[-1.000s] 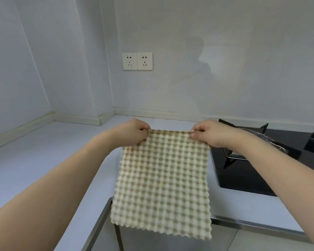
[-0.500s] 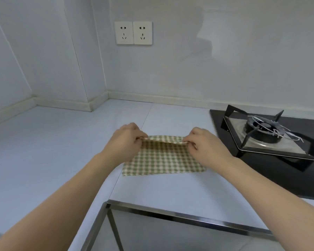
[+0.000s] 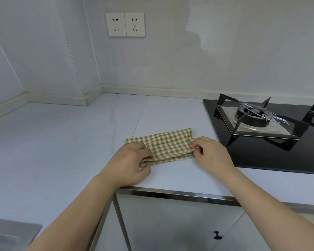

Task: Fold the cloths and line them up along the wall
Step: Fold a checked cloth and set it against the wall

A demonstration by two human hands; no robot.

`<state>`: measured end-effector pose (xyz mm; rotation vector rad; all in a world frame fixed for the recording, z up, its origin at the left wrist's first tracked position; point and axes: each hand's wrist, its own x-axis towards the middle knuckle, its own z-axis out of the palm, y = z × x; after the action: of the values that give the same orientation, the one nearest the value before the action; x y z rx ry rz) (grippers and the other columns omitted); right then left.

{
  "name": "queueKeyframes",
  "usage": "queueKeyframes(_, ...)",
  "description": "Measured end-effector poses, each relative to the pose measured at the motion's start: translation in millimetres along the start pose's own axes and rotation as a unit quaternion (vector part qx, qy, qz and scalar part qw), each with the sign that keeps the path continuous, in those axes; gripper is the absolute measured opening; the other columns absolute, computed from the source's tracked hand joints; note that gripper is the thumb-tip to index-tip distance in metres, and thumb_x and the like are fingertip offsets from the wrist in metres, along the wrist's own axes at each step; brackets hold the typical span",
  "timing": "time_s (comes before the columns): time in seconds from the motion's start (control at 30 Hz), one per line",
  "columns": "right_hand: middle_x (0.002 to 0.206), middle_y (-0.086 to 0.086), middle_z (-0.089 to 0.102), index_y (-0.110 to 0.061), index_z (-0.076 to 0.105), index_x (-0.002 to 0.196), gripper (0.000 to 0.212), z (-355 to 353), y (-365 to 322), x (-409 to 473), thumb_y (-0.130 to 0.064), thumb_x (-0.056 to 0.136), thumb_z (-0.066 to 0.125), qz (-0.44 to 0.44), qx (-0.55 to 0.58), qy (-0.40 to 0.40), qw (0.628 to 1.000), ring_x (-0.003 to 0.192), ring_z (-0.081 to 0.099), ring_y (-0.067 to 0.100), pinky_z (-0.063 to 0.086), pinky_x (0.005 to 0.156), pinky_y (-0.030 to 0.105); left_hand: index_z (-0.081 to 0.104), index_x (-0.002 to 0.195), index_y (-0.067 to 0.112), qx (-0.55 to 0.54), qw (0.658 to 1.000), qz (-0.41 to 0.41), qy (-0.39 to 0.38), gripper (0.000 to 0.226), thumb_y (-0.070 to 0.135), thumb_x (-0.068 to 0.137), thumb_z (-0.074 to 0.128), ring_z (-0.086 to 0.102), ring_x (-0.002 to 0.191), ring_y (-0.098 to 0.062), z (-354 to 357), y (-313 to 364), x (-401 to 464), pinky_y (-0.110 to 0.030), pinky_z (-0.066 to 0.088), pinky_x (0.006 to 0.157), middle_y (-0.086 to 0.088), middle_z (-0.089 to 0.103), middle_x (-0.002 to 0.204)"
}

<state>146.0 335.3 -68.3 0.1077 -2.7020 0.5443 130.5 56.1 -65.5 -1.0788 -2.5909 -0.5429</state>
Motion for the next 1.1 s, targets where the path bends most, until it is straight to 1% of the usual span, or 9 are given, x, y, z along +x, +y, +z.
queueKeyframes(0.13,0.097,-0.006,0.060,-0.018,0.063,0.088,0.019,3.1,2.0,5.4,-0.008,0.075,0.054,-0.029,0.006,-0.034,0.999,0.094,0.053,0.019,0.045,0.081,0.036,0.068,0.100,0.022,0.008,1.000,0.015,-0.005,0.031,0.039,0.080,0.051,0.045,0.075,-0.006,-1.6,-1.9,4.9,-0.021,0.036,0.069,0.012,0.054,0.086)
queueKeyframes(0.27,0.110,-0.012,0.052,-0.026,0.057,0.109,0.043,3.0,3.4,10.8,-0.027,0.068,0.047,-0.040,0.015,-0.095,0.995,0.104,0.043,0.015,0.031,0.092,0.030,0.067,0.088,0.019,0.057,0.998,0.007,0.001,0.028,0.027,0.083,0.040,0.049,0.070,-0.012,1.5,-7.8,13.3,-0.031,0.045,0.060,0.009,0.055,0.079)
queueKeyframes(0.43,0.117,-0.019,0.046,-0.027,0.051,0.124,0.048,2.9,6.0,10.9,-0.043,0.079,0.055,-0.055,0.029,-0.124,0.990,0.114,0.038,0.009,0.027,0.102,0.029,0.058,0.089,0.013,-0.075,0.986,-0.147,0.008,0.018,0.011,0.094,0.041,0.052,0.067,-0.021,1.3,-7.8,20.2,-0.035,0.043,0.061,-0.002,0.057,0.077)
queueKeyframes(0.53,0.109,-0.011,0.058,-0.022,0.060,0.116,0.032,5.8,7.6,12.7,-0.037,0.088,0.064,-0.054,0.054,-0.097,0.992,0.105,0.048,0.013,0.036,0.092,0.030,0.048,0.077,0.024,-0.160,0.962,-0.222,-0.001,0.027,0.011,0.097,0.036,0.043,0.057,-0.018,-1.3,-6.3,23.4,-0.032,0.035,0.054,-0.002,0.048,0.065)
queueKeyframes(0.6,0.092,-0.003,0.066,-0.022,0.066,0.098,0.012,3.7,7.4,12.5,-0.027,0.088,0.067,0.003,0.163,-0.081,0.983,0.090,0.057,0.017,0.042,0.081,0.033,0.047,0.076,0.024,-0.175,0.957,-0.230,-0.001,0.028,0.012,0.098,0.035,0.039,0.055,-0.015,-5.6,-3.2,24.1,-0.031,0.032,0.054,-0.001,0.045,0.061)
queueKeyframes(0.67,0.085,0.000,0.070,-0.019,0.068,0.089,0.005,-2.6,7.1,11.7,-0.016,0.085,0.071,0.075,0.316,-0.046,0.945,0.080,0.062,0.016,0.046,0.077,0.032,0.049,0.078,0.020,-0.188,0.955,-0.228,0.008,0.025,0.016,0.099,0.036,0.038,0.055,-0.014,-11.3,-0.3,24.6,-0.032,0.032,0.055,-0.001,0.045,0.062)
queueKeyframes(0.77,0.083,0.005,0.071,-0.006,0.068,0.090,0.008,-12.1,5.5,10.6,-0.008,0.083,0.072,0.126,0.427,-0.011,0.895,0.076,0.061,0.016,0.046,0.077,0.035,0.048,0.078,0.022,-0.197,0.958,-0.206,0.024,0.021,0.028,0.097,0.041,0.043,0.057,-0.019,-25.3,4.9,25.9,-0.034,0.035,0.057,-0.003,0.050,0.063)
queueKeyframes(0.97,0.075,-0.003,0.070,-0.009,0.068,0.084,0.002,-34.5,-9.8,17.8,-0.007,0.085,0.068,0.117,0.485,0.029,0.866,0.071,0.062,0.006,0.048,0.077,0.021,0.047,0.087,0.028,-0.187,0.968,-0.165,0.027,0.010,0.029,0.095,0.052,0.042,0.051,-0.009,-55.7,14.6,30.4,-0.028,0.037,0.050,0.001,0.052,0.064)
queueKeyframes(1.1,0.080,-0.003,0.071,-0.009,0.070,0.086,0.004,-55.9,-12.7,22.3,-0.010,0.087,0.067,0.094,0.487,0.047,0.867,0.080,0.065,0.006,0.049,0.080,0.017,0.054,0.085,0.028,-0.181,0.965,-0.180,0.052,0.013,0.036,0.095,0.056,0.052,0.061,-0.012,-74.3,16.3,31.1,-0.027,0.041,0.058,0.003,0.061,0.075)
